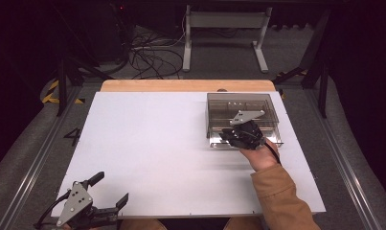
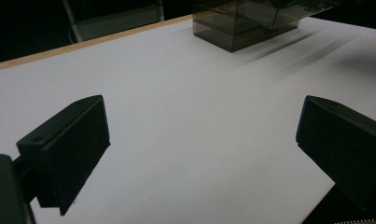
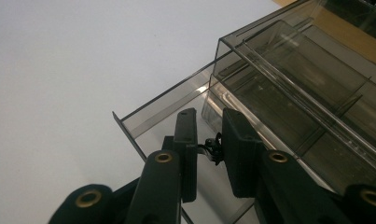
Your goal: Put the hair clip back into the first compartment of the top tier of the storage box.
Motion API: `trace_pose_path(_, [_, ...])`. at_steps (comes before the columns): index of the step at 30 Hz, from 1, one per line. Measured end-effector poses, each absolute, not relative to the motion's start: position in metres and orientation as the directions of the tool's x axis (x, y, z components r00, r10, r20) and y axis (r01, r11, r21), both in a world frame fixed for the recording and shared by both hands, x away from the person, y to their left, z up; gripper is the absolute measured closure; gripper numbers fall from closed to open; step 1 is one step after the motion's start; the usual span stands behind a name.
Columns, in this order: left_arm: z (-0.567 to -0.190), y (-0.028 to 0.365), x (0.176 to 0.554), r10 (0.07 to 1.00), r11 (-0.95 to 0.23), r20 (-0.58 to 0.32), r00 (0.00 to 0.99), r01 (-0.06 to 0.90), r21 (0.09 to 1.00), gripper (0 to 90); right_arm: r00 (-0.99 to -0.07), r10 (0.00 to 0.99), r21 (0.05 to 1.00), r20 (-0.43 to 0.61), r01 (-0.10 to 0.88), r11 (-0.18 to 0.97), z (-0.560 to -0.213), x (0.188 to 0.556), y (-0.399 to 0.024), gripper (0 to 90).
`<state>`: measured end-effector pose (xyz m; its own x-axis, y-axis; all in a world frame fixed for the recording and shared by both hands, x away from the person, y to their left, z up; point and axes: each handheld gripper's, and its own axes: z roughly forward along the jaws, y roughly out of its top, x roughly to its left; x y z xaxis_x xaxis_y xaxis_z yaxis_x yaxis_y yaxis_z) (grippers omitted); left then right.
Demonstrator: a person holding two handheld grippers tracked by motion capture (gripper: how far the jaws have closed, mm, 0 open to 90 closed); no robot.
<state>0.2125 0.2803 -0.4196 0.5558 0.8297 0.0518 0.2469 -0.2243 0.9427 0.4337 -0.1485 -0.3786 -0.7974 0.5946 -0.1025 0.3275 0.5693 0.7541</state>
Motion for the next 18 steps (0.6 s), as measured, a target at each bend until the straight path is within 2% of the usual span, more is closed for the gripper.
trace_pose_path(11, [-0.4195, 0.2803, 0.2126, 0.829, -0.227, 0.055, 0.556, 0.245, 0.942, 3.6, -0.799, 0.592, 0.751, -0.109, 0.324, 0.575, -0.3797, 0.4343, -0.1479, 76.4])
trace_pose_path(18, [-0.4195, 0.2804, 0.2129, 0.829, -0.227, 0.055, 0.556, 0.246, 0.942, 3.6, -0.798, 0.591, 0.761, -0.12, 0.309, 0.571, -0.3775, 0.4325, -0.1485, 73.1])
